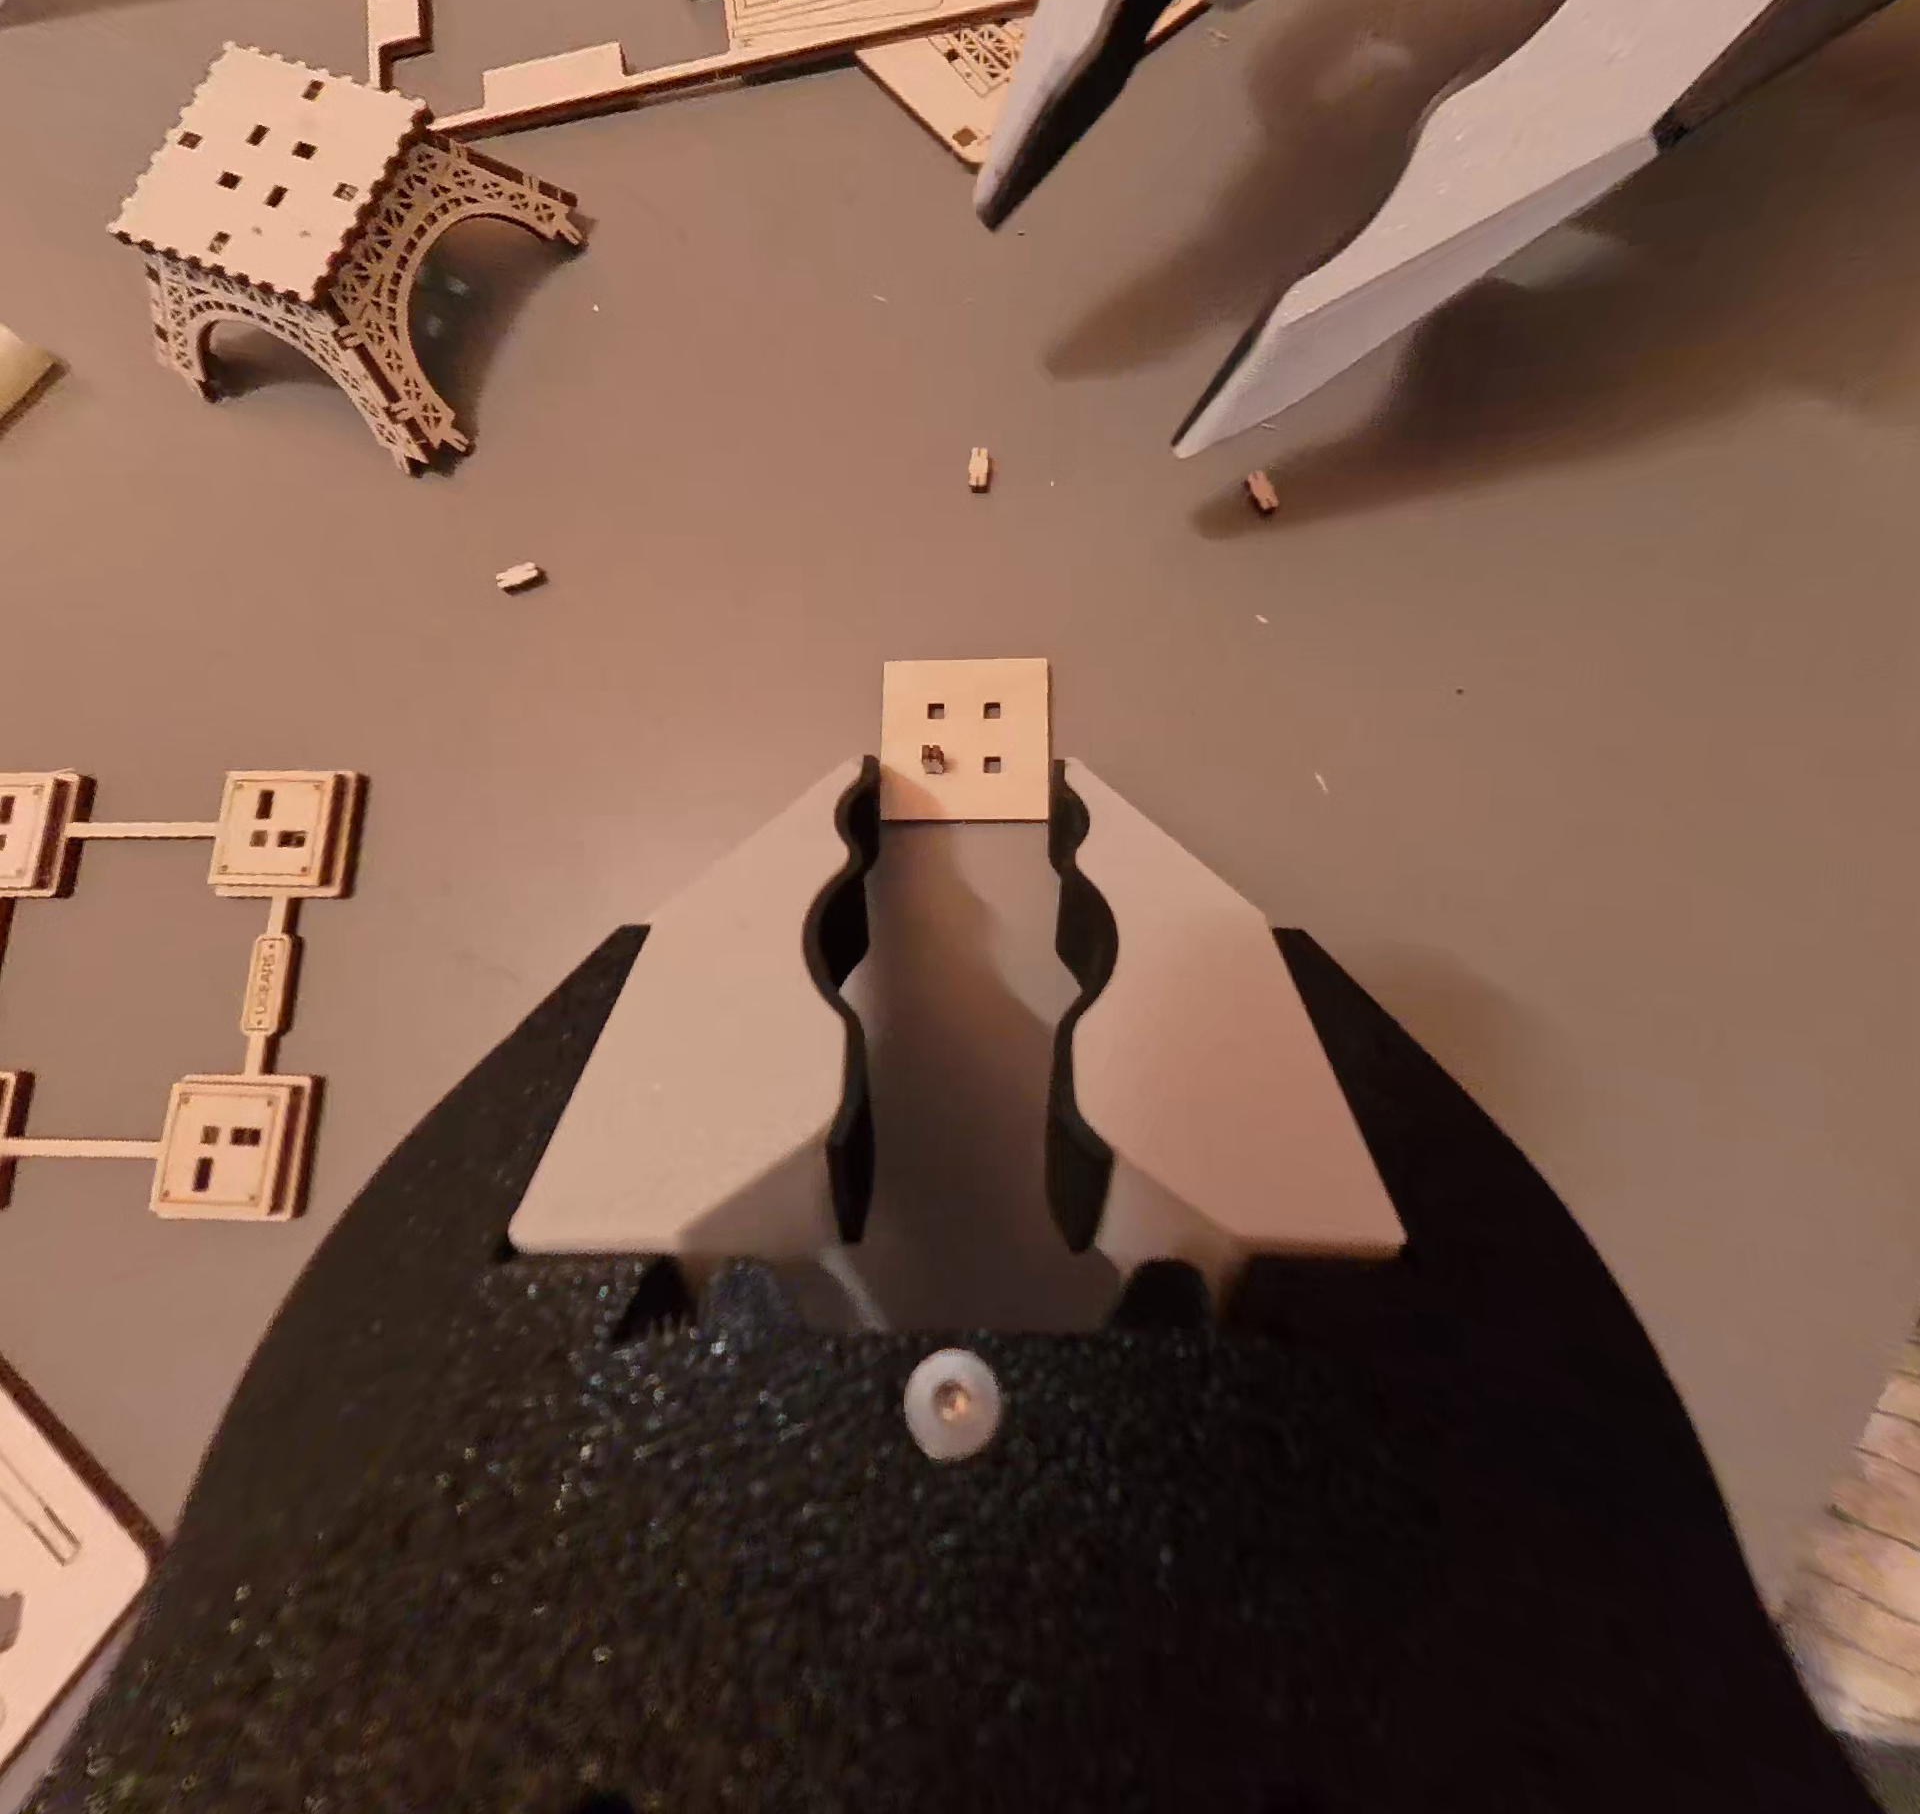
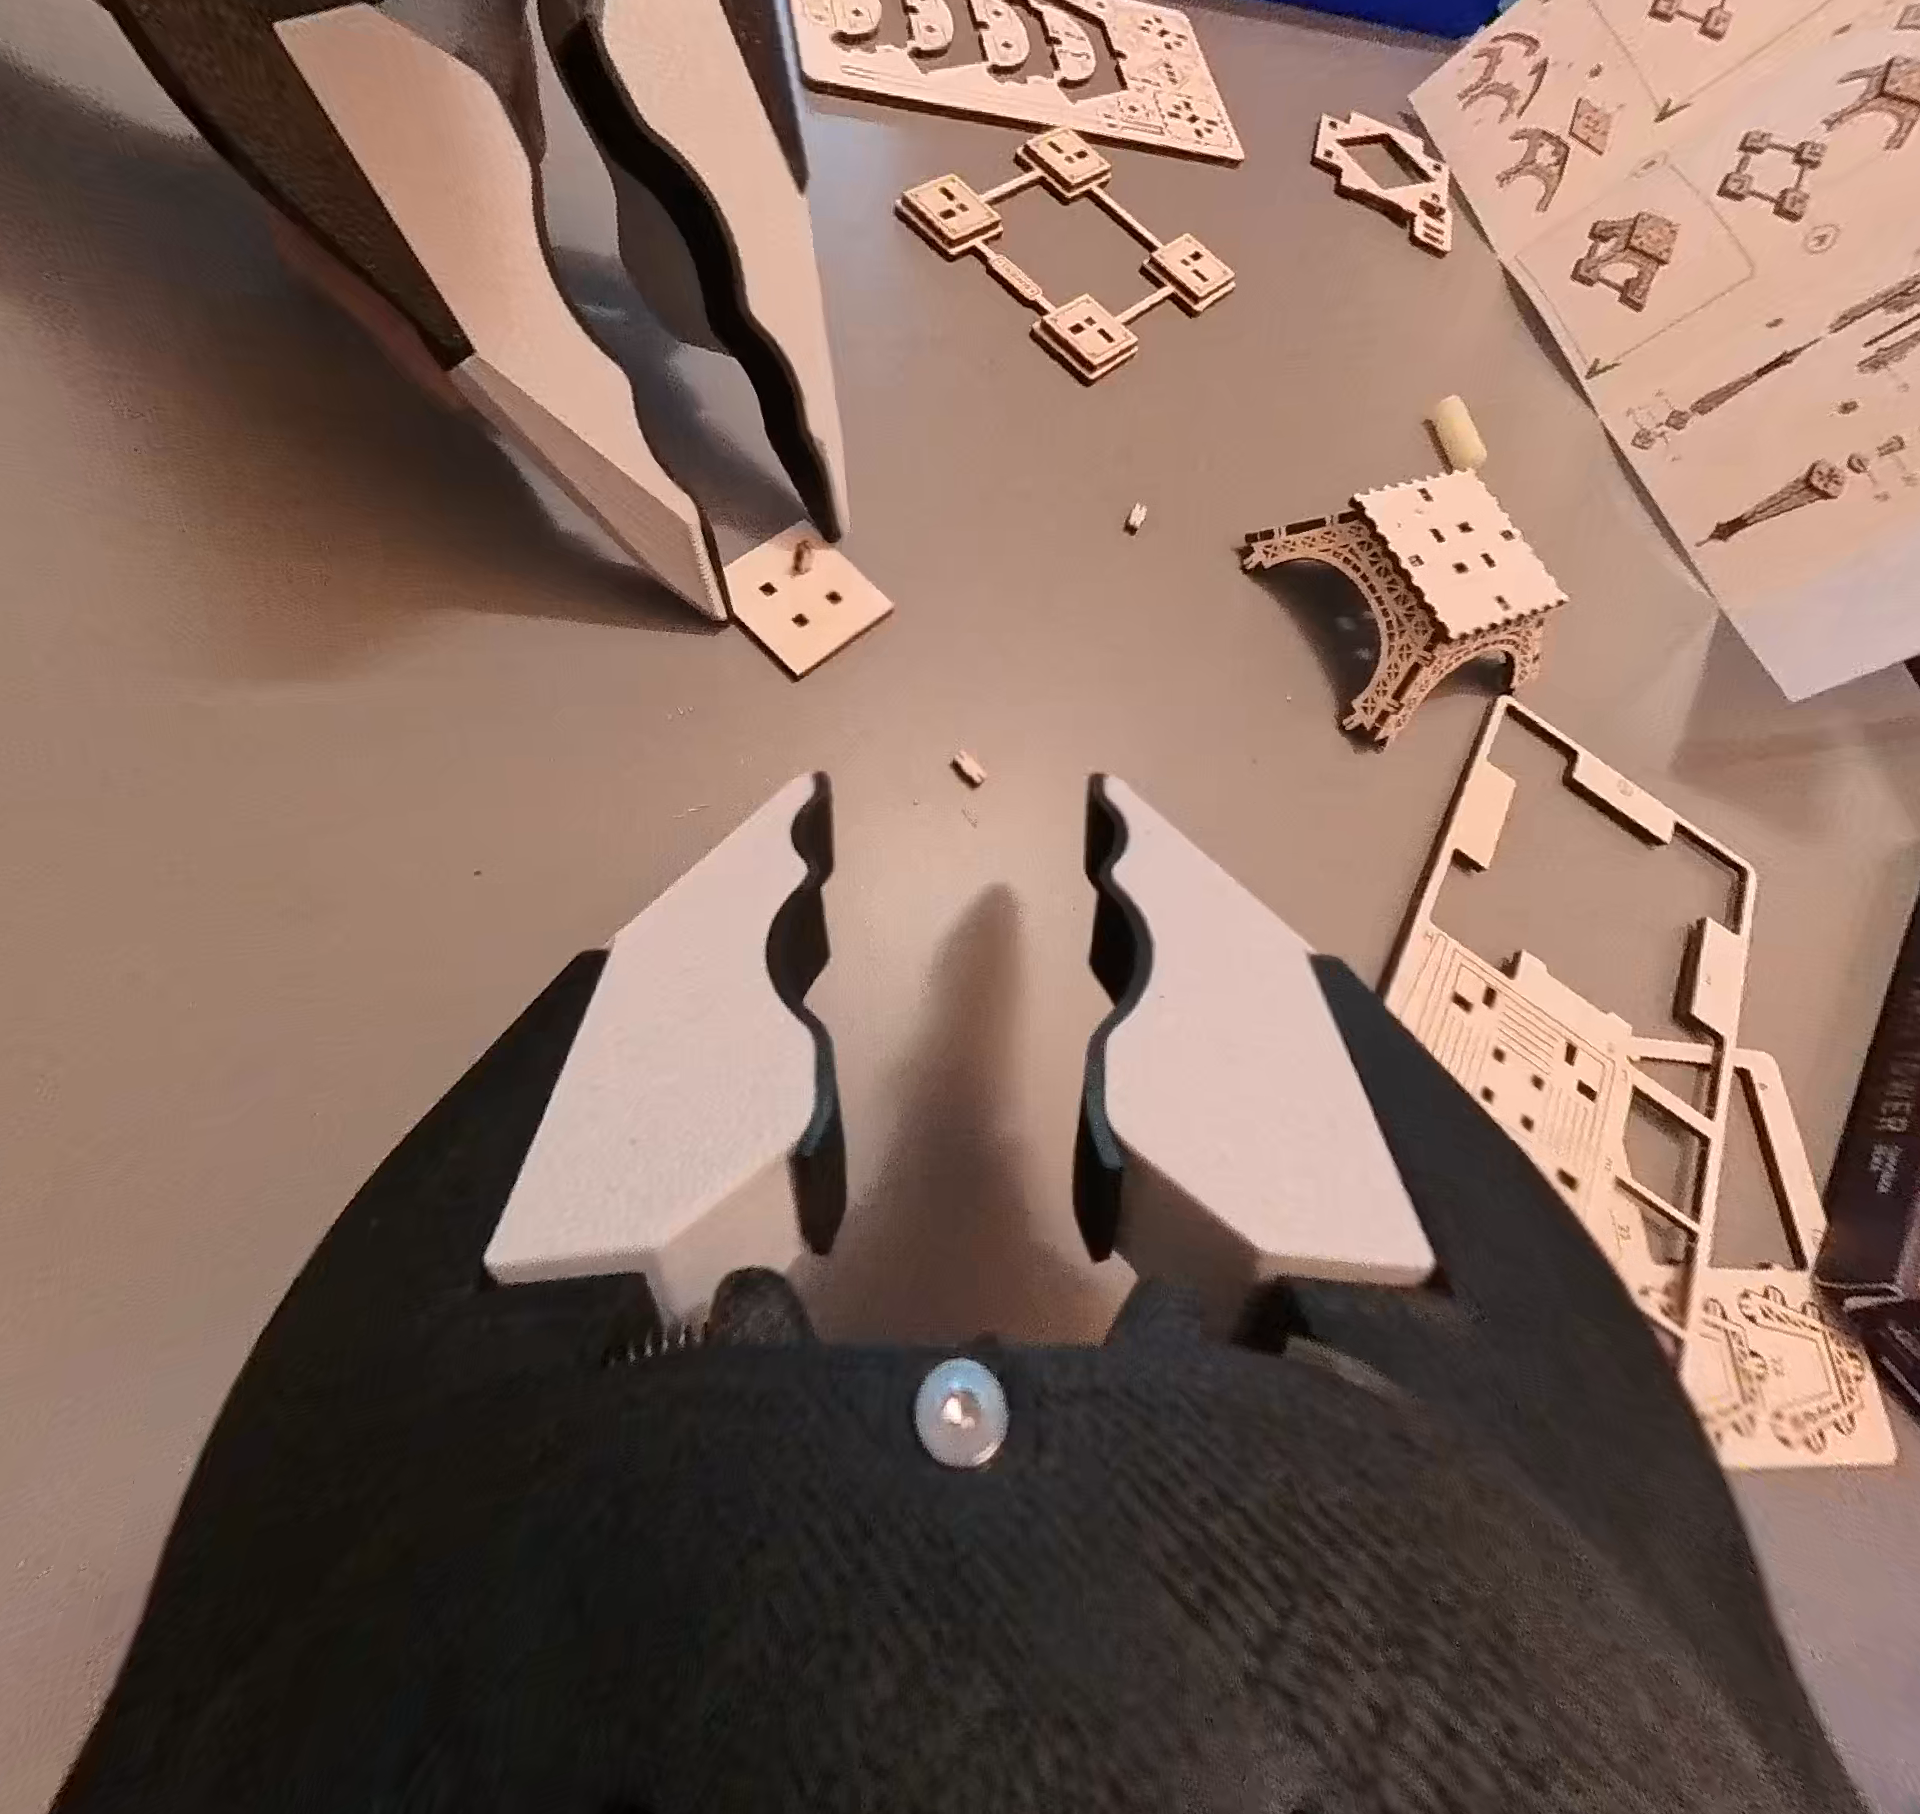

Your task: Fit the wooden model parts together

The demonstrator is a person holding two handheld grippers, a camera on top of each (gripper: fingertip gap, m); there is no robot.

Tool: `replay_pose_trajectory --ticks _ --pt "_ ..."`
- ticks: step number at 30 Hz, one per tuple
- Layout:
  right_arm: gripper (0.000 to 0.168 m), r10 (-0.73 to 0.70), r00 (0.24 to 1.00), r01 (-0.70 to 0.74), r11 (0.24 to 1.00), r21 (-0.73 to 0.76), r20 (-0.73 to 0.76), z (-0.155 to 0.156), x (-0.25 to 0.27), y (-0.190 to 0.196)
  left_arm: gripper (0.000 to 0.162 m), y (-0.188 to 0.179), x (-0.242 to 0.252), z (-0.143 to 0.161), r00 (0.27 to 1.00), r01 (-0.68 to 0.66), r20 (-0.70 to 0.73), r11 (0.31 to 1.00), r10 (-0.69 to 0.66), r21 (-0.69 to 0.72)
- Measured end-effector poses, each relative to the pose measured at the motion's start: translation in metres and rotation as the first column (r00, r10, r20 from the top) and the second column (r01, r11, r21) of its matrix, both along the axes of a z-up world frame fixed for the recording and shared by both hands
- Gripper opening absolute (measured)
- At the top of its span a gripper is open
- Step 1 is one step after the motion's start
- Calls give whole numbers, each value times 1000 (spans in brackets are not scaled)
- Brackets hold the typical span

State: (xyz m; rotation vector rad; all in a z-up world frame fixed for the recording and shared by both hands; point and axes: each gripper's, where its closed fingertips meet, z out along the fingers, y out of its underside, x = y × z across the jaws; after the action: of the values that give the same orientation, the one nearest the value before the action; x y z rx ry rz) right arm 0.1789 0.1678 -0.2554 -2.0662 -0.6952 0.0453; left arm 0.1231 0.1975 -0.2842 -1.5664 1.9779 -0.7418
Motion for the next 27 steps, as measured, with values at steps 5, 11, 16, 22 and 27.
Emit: replay_pose_trajectory --ticks 5,11,16,22,27 --pt "29 -1 999 1 1000 4 37 -5 4 13 30 11 7 0 997 70 10 998 -70 1" --pt "15 70 995 -68 997 -35 70 -11 3 19 30 19 18 0 976 218 22 976 -218 -12" --pt "14 145 989 -142 988 -56 37 -12 -2 18 58 27 16 1 967 252 32 967 -251 -21" --pt "13 246 967 -239 966 -104 69 -20 -2 13 64 28 8 25 954 264 169 960 -246 -94" --pt "12 290 955 -281 952 -121 67 -23 -5 14 58 16 -3 28 936 320 200 937 -290 -139"
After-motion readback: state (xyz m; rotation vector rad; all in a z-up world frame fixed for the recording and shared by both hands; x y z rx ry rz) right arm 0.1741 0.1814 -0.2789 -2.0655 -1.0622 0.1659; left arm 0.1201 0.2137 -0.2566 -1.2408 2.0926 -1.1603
